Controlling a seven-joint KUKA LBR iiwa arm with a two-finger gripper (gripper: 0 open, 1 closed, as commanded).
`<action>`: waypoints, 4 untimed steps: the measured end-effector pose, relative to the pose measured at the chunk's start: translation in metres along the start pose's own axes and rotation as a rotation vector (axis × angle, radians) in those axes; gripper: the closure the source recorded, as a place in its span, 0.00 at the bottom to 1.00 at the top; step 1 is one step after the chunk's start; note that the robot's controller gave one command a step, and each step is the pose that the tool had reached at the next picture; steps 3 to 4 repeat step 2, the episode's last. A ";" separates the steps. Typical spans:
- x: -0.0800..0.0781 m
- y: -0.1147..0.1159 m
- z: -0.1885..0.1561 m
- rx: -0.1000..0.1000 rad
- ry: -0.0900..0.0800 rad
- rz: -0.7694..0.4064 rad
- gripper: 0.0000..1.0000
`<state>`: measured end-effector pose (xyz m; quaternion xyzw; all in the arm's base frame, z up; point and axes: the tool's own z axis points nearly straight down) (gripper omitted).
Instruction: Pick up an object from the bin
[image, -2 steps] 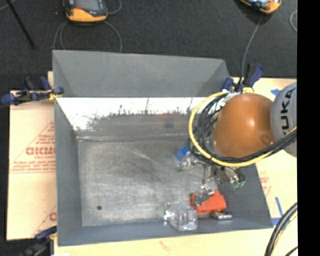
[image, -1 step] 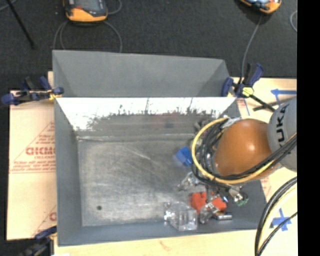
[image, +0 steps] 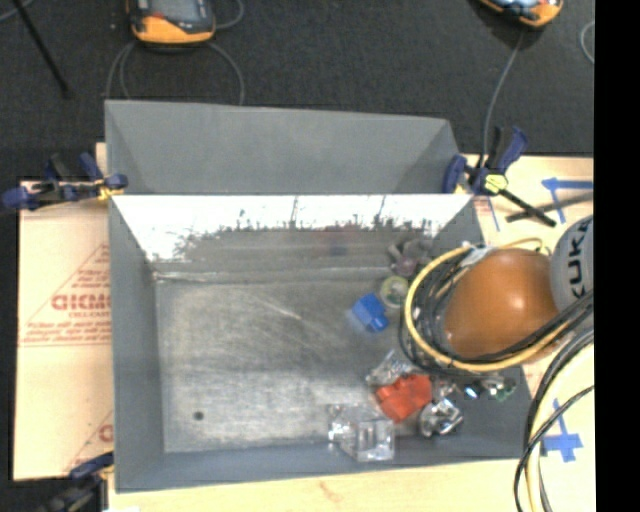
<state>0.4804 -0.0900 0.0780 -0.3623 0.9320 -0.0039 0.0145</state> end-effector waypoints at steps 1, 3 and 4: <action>0.002 0.002 0.000 -0.007 0.007 0.004 1.00; -0.005 -0.029 -0.140 -0.008 0.017 0.018 1.00; -0.005 -0.029 -0.140 -0.008 0.017 0.018 1.00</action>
Offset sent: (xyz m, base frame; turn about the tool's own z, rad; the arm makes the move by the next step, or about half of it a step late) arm 0.0000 0.0000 0.0000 0.0000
